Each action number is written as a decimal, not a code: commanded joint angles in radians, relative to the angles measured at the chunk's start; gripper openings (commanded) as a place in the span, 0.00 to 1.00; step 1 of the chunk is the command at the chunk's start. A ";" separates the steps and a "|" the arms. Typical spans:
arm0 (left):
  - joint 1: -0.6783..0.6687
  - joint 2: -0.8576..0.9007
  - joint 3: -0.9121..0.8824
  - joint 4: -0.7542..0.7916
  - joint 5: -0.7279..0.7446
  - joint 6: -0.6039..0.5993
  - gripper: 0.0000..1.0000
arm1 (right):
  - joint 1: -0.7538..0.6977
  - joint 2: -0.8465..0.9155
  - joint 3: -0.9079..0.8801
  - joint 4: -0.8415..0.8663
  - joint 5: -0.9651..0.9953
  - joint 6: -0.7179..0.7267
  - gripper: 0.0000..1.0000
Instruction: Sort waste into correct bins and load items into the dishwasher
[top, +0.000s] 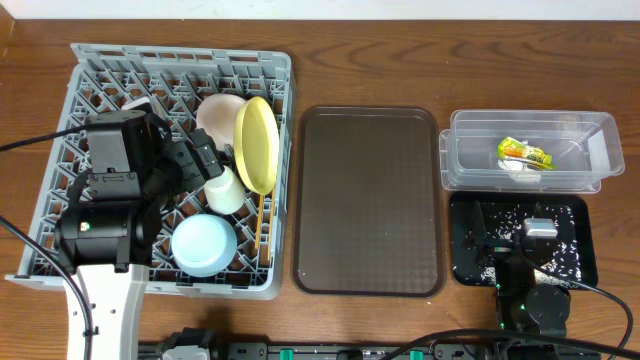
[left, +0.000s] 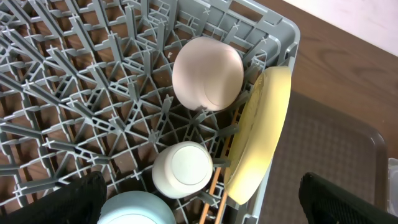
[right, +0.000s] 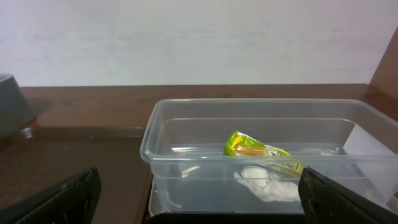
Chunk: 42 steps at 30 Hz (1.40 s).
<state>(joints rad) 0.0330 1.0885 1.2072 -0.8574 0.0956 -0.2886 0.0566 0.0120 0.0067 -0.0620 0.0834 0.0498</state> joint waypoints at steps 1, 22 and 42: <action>0.007 -0.047 -0.011 -0.002 0.001 -0.002 1.00 | 0.003 -0.007 -0.002 -0.002 0.017 0.017 0.99; 0.007 -1.006 -0.653 0.069 -0.001 -0.002 1.00 | 0.003 -0.007 -0.002 -0.002 0.017 0.017 0.99; -0.030 -1.086 -1.178 1.174 0.002 -0.032 1.00 | 0.003 -0.007 -0.002 -0.002 0.017 0.017 0.99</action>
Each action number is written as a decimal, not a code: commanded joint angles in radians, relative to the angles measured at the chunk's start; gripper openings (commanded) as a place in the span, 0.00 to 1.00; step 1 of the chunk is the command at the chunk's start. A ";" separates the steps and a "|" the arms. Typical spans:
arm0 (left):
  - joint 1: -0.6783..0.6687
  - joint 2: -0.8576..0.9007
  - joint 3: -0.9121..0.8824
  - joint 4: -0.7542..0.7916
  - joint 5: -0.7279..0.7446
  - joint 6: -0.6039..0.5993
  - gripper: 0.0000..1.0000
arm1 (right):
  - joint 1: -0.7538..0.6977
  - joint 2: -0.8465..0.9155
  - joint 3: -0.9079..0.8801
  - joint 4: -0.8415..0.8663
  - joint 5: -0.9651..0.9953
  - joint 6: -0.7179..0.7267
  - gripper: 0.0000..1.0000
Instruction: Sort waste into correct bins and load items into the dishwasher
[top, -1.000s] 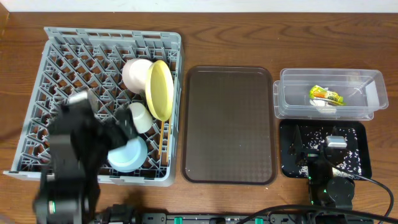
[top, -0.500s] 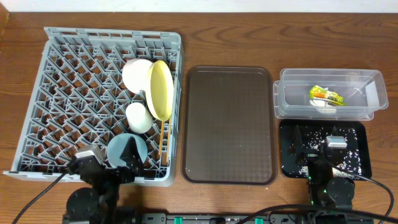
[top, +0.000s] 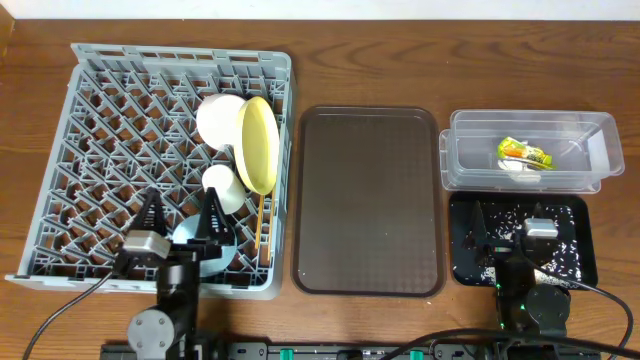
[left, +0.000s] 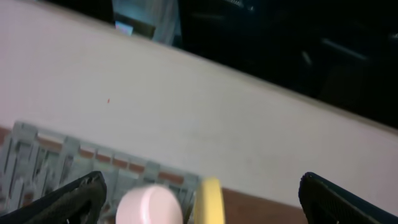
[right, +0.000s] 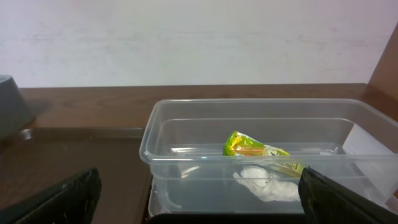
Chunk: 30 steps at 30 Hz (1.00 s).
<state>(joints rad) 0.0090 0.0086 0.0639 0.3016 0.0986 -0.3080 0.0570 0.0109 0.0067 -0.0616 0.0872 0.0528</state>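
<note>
The grey dish rack (top: 70, 150) on the left holds a pale pink bowl (top: 220, 118), an upright yellow plate (top: 258, 145), a white cup (top: 222, 188) and a light blue bowl (top: 192, 252). My left gripper (top: 181, 218) stands open at the rack's front edge over the blue bowl, with nothing between its fingers. Its blurred wrist view shows the pink bowl (left: 149, 206) and the plate (left: 211, 200) against the wall. My right gripper (top: 508, 232) is open over the black bin (top: 570, 250). The clear bin (right: 186, 134) holds a green wrapper (right: 252, 145) and white tissue (right: 267, 185).
A brown tray (top: 368, 200) lies between the rack and the bins. The clear bin (top: 590, 130) stands behind the black bin at the right. A wooden stick (top: 260, 222) lies in the rack below the plate.
My left arm was stretched over the rack's left middle, its camera looking down at the dishes. Now it is drawn back to the rack's front edge, facing the wall. The right arm has not moved.
</note>
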 joint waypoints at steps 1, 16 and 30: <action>-0.006 -0.006 -0.048 0.015 -0.002 -0.012 1.00 | 0.002 -0.006 -0.002 -0.002 0.013 0.014 0.99; -0.006 -0.006 -0.060 -0.369 -0.037 0.161 1.00 | 0.002 -0.006 -0.002 -0.002 0.013 0.014 0.99; -0.006 -0.007 -0.060 -0.368 -0.036 0.356 1.00 | 0.002 -0.006 -0.002 -0.002 0.013 0.014 0.99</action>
